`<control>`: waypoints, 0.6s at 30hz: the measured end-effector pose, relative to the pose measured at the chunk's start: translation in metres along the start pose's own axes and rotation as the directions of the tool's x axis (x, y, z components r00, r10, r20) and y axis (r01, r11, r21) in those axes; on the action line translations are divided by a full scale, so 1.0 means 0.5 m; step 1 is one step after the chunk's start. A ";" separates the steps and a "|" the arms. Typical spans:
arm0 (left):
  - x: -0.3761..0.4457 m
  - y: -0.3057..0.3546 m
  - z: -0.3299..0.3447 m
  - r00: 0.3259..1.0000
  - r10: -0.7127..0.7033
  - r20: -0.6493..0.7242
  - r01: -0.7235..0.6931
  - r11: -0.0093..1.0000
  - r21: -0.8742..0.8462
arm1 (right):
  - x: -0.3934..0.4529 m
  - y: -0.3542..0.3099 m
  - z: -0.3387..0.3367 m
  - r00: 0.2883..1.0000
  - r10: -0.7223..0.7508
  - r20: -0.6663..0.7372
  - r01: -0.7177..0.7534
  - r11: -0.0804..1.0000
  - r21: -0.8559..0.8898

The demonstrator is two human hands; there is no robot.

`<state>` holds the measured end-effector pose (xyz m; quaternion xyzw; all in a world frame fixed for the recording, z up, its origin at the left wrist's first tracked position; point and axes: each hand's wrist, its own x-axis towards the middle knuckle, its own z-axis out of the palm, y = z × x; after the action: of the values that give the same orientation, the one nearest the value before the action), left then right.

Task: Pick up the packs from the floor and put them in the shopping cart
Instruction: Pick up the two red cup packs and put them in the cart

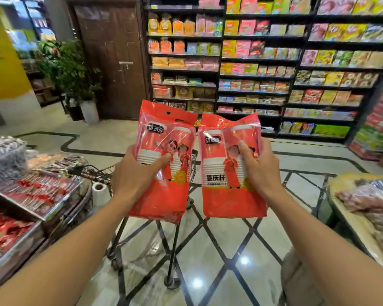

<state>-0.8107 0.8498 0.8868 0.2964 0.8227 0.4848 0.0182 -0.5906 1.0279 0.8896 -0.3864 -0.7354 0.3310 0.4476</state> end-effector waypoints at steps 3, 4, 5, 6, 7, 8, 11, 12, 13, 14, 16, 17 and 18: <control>0.083 0.012 0.091 1.000 -0.012 -0.002 0.012 1.000 -0.004 | 0.112 0.067 0.031 1.000 0.000 0.015 -0.001 1.000 0.016; 0.108 0.016 0.122 1.000 -0.024 -0.007 0.024 1.000 0.009 | 0.152 0.091 0.043 1.000 0.001 0.022 -0.002 1.000 0.030; 0.135 0.017 0.153 0.999 -0.035 -0.018 0.036 0.999 0.025 | 0.191 0.116 0.056 1.000 0.000 0.028 -0.001 0.999 0.042; 0.160 0.017 0.184 0.998 -0.050 -0.028 0.051 0.998 0.037 | 0.229 0.140 0.069 0.999 -0.003 0.036 0.002 0.999 0.048; 0.183 0.017 0.212 0.997 -0.065 -0.035 0.067 0.997 0.046 | 0.265 0.164 0.081 0.999 -0.002 0.047 0.000 0.999 0.051; 0.207 0.018 0.237 0.996 -0.083 -0.039 0.085 0.995 0.053 | 0.302 0.185 0.093 0.998 0.000 0.066 -0.003 0.998 0.058; 0.277 0.018 0.300 0.988 -0.142 -0.059 0.147 0.986 0.077 | 0.412 0.236 0.129 0.989 0.005 0.147 -0.013 0.998 0.054; 0.299 0.016 0.318 0.984 -0.164 -0.071 0.169 0.982 0.079 | 0.448 0.248 0.144 0.985 0.002 0.175 -0.011 0.999 0.047; 0.322 0.012 0.335 0.981 -0.177 -0.079 0.183 0.980 0.081 | 0.481 0.260 0.160 0.981 0.003 0.196 -0.012 0.999 0.042; 0.343 0.009 0.350 0.978 -0.191 -0.085 0.199 0.976 0.087 | 0.512 0.271 0.178 0.978 0.007 0.210 -0.016 0.999 0.042; 0.384 -0.007 0.377 0.970 -0.220 -0.105 0.230 0.968 0.099 | 0.564 0.293 0.219 0.972 0.021 0.234 -0.033 0.998 0.048; 0.405 -0.017 0.389 0.964 -0.234 -0.123 0.246 0.965 0.092 | 0.589 0.304 0.244 0.968 0.025 0.250 -0.040 0.998 0.054; 0.426 -0.027 0.399 0.958 -0.250 -0.141 0.264 0.961 0.084 | 0.613 0.313 0.270 0.962 0.028 0.272 -0.046 0.997 0.061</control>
<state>-0.9292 1.1097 0.8250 0.1554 0.8774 0.4537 0.0125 -0.7638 1.3492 0.8314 -0.3359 -0.7709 0.4135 0.3492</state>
